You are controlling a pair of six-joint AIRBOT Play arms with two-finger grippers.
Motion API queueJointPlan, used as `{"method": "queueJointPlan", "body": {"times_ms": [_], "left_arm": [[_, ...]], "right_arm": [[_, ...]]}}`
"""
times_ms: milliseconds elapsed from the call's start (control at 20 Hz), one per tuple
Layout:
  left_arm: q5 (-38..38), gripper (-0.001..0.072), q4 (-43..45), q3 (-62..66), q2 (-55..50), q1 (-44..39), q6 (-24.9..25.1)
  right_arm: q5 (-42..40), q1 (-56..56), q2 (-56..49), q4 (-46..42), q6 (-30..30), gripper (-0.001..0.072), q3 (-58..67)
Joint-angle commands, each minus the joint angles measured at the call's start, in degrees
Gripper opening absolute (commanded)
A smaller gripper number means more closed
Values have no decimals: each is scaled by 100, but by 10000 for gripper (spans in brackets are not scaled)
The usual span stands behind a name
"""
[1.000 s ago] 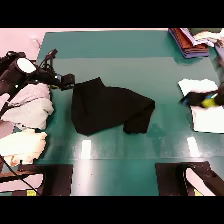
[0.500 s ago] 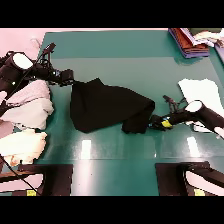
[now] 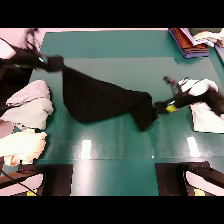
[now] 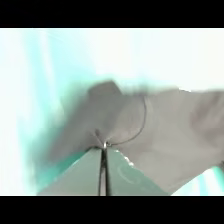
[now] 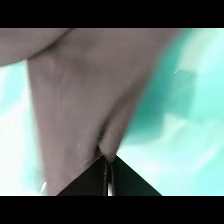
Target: Fold the shirts.
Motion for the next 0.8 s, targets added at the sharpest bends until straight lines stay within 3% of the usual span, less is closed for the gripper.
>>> {"method": "queueJointPlan", "body": {"times_ms": [0, 200, 400, 600, 750], "left_arm": [[-61, 21, 691, 1438, 710, 2, -2], [-48, 21, 686, 3156, 1423, 2, -2], [302, 21, 680, 3366, 2188, 2, -4], [737, 20, 369, 3407, 2337, 2, 0], [634, 20, 358, 3366, 2026, 2, 7]], "right_arm": [[949, -636, 1067, -1051, 96, 22, 1384], [1399, -1379, 1961, -1084, 94, 22, 3080], [1456, -1886, 2481, -1084, 96, 21, 4098], [1869, -2216, 2269, -1032, 98, 21, 5018], [2380, -2218, 1683, -1029, 144, 21, 5602]]}}
